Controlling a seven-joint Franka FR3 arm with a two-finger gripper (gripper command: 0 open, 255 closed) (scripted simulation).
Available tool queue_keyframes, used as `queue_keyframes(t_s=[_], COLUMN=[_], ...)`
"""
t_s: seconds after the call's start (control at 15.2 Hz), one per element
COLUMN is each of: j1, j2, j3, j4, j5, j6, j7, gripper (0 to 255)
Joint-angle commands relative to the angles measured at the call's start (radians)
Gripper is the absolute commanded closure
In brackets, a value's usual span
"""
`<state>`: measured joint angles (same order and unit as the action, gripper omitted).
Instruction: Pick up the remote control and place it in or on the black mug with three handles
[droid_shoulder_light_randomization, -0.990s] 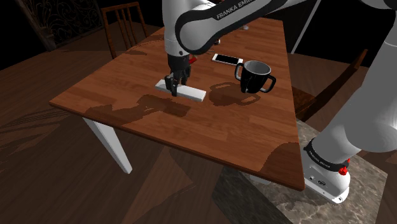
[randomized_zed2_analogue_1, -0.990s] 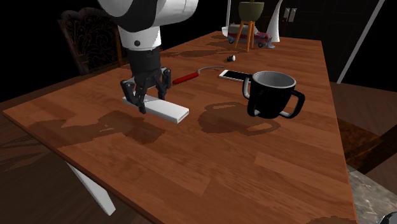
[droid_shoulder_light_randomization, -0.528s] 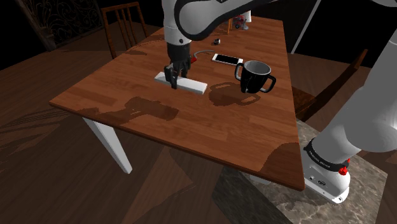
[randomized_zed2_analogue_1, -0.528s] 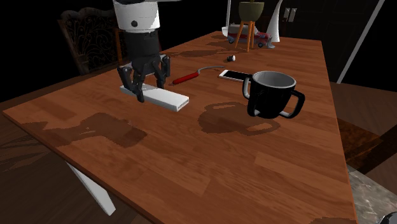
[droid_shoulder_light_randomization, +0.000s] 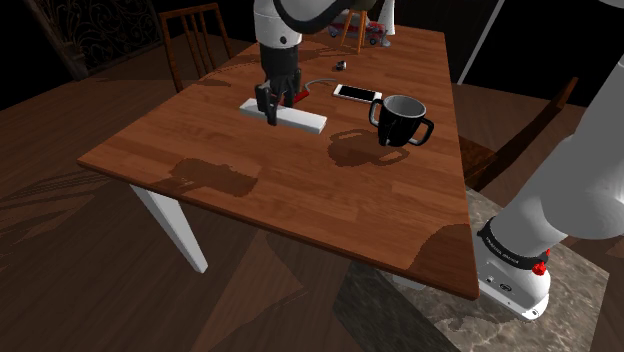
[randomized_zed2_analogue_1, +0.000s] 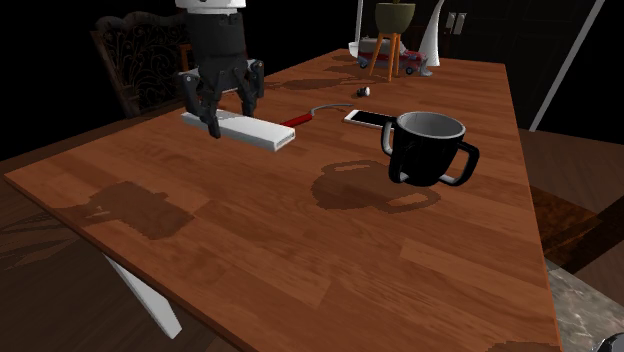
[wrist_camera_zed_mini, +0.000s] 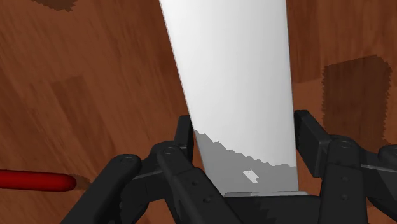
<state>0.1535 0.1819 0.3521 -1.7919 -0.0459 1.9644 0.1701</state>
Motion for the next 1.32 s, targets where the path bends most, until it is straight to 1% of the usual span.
queue_keyframes(t_s=[0.0, 0.73, 0.99, 1.25], j1=[-0.001, 0.000, -0.053, -0.093], j2=[-0.008, -0.025, -0.160, -0.281], j3=[0.001, 0.003, -0.028, -0.072], j4=[0.017, 0.135, -0.026, -0.162], j5=[0.003, 0.011, 0.060, 0.095], j6=[-0.025, -0.159, -0.125, -0.107], j7=[-0.002, -0.005, -0.097, -0.192], gripper=[255, 255, 255, 255])
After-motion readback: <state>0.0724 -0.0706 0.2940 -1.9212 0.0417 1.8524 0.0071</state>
